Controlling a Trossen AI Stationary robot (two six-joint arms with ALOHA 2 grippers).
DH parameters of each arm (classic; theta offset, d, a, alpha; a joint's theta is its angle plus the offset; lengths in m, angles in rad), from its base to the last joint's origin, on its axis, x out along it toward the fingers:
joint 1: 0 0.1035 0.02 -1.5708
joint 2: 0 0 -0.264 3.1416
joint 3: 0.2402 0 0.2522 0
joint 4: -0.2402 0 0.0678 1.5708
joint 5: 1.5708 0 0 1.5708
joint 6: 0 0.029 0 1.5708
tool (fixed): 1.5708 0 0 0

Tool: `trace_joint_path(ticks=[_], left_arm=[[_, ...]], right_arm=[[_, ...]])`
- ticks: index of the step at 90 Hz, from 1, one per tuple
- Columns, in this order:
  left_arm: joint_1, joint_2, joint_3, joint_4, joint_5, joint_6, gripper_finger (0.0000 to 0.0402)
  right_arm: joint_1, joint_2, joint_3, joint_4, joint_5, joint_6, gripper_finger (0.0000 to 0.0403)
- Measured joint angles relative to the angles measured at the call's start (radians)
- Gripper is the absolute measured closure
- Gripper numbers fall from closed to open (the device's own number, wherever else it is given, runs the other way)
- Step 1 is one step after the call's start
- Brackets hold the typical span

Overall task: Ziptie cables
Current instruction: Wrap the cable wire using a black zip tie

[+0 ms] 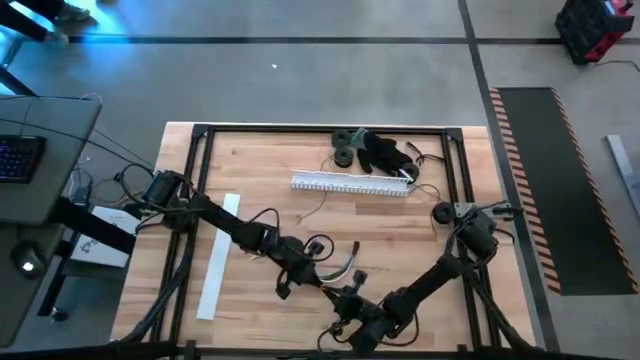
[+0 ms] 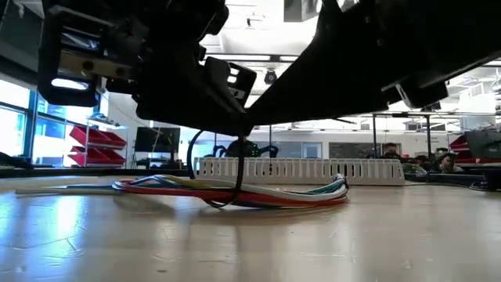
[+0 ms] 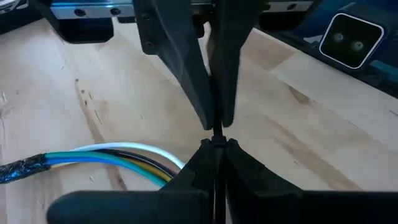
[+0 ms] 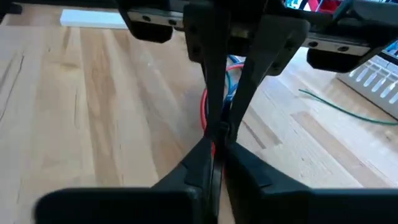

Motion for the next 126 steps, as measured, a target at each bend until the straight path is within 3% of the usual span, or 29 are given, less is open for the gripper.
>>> trace_joint_path(ticks=[21,56,82,93,108,126], left_arm=[[0.001,0.0,0.0,0.013,0.001,0.008,0.0401],[0.003,0.0,0.001,0.018,-0.001,0.01,0.0401],[0.005,0.0,0.0,0.016,-0.011,0.009,0.0401],[0.006,0.0,0.0,0.017,-0.016,0.009,0.0401],[0.007,0.0,0.0,0.019,-0.017,0.002,0.0401],[0.007,0.0,0.0,0.019,-0.016,-0.002,0.0401]], right_arm=[[0.022,0.0,0.0,-0.01,0.003,0.094,0.0401],[0.176,0.0,0.001,-0.116,-0.006,0.401,0.0402],[0.249,0.0,0.148,-0.524,-0.051,0.694,0.0402],[0.236,0.0,0.172,-0.426,-0.055,0.601,0.0402],[0.174,0.0,0.15,-0.108,-0.092,0.236,0.0363],[0.068,-0.002,0.149,-0.194,-0.007,0.106,0.0275]])
